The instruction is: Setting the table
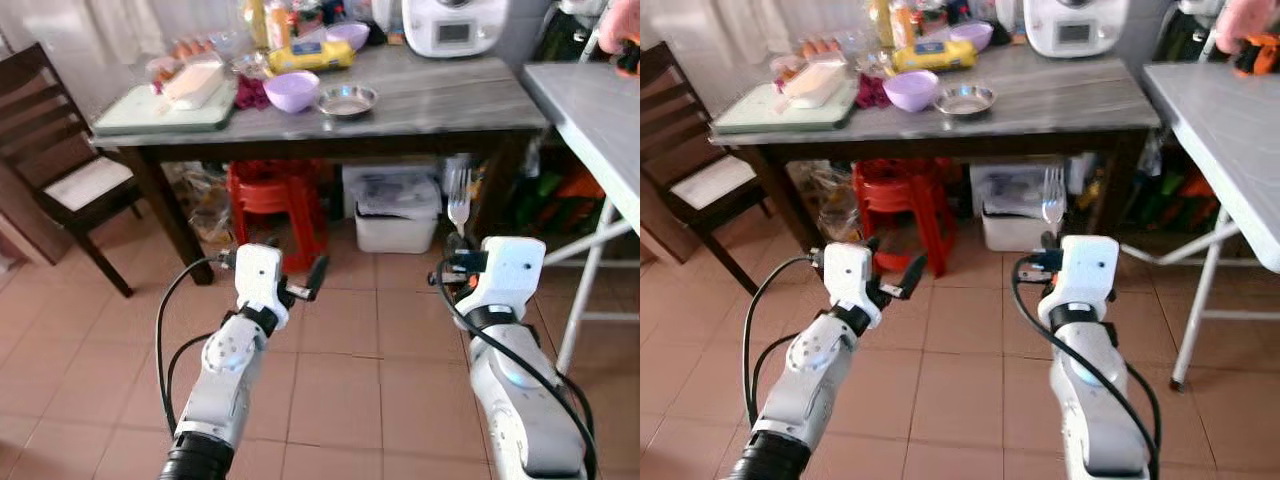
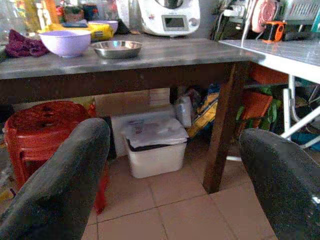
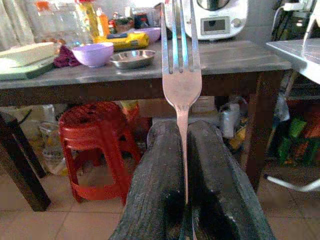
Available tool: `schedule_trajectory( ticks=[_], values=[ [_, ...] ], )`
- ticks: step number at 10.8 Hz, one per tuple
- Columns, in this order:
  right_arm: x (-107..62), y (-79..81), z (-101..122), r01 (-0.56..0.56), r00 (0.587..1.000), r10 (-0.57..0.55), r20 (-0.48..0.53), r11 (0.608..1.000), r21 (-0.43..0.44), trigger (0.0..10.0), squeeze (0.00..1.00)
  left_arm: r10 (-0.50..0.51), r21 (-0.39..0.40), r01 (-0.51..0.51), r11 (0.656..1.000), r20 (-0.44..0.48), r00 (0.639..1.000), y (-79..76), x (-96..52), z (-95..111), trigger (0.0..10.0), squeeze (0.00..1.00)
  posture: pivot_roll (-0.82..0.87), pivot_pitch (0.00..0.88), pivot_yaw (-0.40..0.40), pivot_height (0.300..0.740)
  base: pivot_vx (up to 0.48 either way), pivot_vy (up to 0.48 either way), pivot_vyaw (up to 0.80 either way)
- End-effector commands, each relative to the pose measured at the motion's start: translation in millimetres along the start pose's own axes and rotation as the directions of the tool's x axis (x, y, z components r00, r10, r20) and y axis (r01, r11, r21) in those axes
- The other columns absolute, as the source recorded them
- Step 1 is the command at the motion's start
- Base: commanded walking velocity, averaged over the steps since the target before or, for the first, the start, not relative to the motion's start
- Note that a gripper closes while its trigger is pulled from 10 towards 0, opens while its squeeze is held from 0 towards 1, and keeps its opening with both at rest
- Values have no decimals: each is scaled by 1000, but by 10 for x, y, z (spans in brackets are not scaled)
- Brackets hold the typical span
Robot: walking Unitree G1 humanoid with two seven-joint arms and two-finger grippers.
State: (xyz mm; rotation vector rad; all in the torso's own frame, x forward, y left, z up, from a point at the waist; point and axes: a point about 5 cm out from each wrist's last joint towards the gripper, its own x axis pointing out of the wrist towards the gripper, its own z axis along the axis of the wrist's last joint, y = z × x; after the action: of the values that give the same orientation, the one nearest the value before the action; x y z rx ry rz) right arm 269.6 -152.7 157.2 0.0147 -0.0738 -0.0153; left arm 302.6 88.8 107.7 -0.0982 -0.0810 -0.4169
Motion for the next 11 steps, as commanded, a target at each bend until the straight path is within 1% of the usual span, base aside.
schedule_trajectory(
  ticks=[1, 2, 3, 4, 5, 6, 7, 9, 10, 11],
  values=[
    [6, -9, 48, 12, 1000, -12, 21, 1000, -1, 10000, 0, 10, 6, -10, 1000, 10, 1000, 59, -22, 31, 10000, 0, -173, 71, 102, 740, 244, 0, 0],
    [-16, -34, 42, 19, 1000, -19, 24, 1000, -7, 10000, 0, 40, 7, -41, 999, 13, 999, 115, -53, 34, 10000, 0, -173, 71, 105, 740, 259, 0, 0],
    [-75, -98, -1, 38, 999, -37, 15, 999, -20, 10000, 0, 84, 23, -84, 996, 6, 996, 219, -158, 14, 10000, 0, -166, 71, 109, 740, 262, 0, 0],
    [-115, -139, -31, 53, 999, -53, 5, 998, -24, 10000, 0, 106, 35, -106, 994, 1, 994, 279, -233, 1, 10000, 0, -159, 69, 110, 740, 262, 0, 0],
    [-179, -189, -88, 73, 997, -73, -17, 997, -27, 10000, 0, 131, 49, -130, 990, -10, 991, 349, -339, -25, 10000, 0, -152, 67, 110, 740, 292, 0, 0],
    [-223, -211, -132, 80, 996, -81, -32, 996, -27, 10000, 0, 142, 59, -141, 988, -21, 990, 384, -411, -47, 10000, 0, -150, 67, 111, 740, 307, 0, 0],
    [-251, -225, -155, 66, 997, -68, -37, 996, -53, 10000, 0, 140, 62, -138, 989, -41, 989, 399, -508, -80, 10000, 0, -146, 67, 111, 740, 334, 0, 0],
    [-227, -272, -132, 72, 997, -74, -31, 996, -61, 10000, 0, 136, 60, -133, 989, -44, 990, 383, -517, -80, 10000, 0, -146, 69, 107, 740, 351, 0, 0],
    [-223, -272, -116, 73, 997, -74, -26, 996, -58, 10000, 0, 132, 53, -129, 990, -44, 990, 356, -508, -78, 10000, 0, -147, 69, 107, 740, 364, 0, 0],
    [-225, -260, -114, 71, 997, -72, -27, 996, -52, 10000, 0, 123, 45, -121, 992, -45, 991, 324, -506, -73, 10000, 0, -149, 69, 109, 740, 364, 0, -413]
  ],
)
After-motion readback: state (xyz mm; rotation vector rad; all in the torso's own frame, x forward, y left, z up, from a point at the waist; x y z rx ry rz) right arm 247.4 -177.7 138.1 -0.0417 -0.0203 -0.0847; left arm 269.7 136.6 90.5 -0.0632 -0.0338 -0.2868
